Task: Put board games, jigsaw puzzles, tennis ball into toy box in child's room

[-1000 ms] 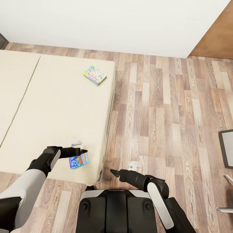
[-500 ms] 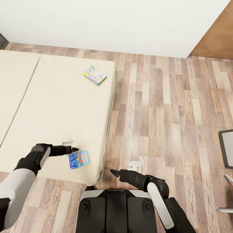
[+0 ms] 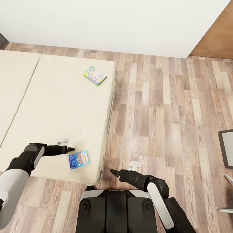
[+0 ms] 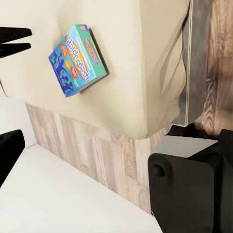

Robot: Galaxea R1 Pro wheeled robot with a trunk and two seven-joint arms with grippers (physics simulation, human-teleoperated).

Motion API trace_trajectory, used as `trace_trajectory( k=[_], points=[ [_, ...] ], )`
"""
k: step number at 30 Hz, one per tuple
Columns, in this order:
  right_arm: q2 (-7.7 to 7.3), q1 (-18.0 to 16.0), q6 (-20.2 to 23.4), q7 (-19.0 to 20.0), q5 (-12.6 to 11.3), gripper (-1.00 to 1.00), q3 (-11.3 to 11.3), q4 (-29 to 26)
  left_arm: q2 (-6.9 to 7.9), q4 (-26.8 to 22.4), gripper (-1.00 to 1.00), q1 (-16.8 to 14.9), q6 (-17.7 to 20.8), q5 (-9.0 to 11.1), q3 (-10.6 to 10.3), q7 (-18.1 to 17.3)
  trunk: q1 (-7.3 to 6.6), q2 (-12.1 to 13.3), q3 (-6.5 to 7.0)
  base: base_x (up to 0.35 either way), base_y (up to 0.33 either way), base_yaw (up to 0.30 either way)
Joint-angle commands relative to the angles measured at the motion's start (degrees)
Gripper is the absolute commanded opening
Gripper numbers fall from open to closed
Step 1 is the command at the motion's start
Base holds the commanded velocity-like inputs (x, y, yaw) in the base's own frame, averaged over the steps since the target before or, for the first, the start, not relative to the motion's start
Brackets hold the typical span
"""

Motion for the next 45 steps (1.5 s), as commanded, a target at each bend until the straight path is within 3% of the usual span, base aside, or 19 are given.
trace_trajectory(
  k=[1, 19, 45],
  points=[
    [0.04, 0.0, 0.3, 0.3, 0.3, 1.00, -0.1, 0.0, 0.07, 0.0, 1.00, 0.0, 0.5, 0.0, 0.2, -0.7, 0.03, -0.1, -0.06, 0.000, 0.000, 0.000],
    [0.06, 0.0, 0.3, 0.3, 0.3, 1.00, -0.1, 0.0, 2.08, -0.1, 1.00, 0.4, 0.7, -0.1, -0.2, -5.4, 0.03, -0.1, -0.06, 0.000, 0.000, 0.000],
    [0.02, 0.0, 0.3, 0.3, 0.4, 1.00, -0.1, 0.0, 1.64, 0.2, 1.00, 0.5, 0.8, -0.2, -1.1, -6.1, 0.03, -0.1, -0.06, 0.000, 0.000, 0.000]
  ],
)
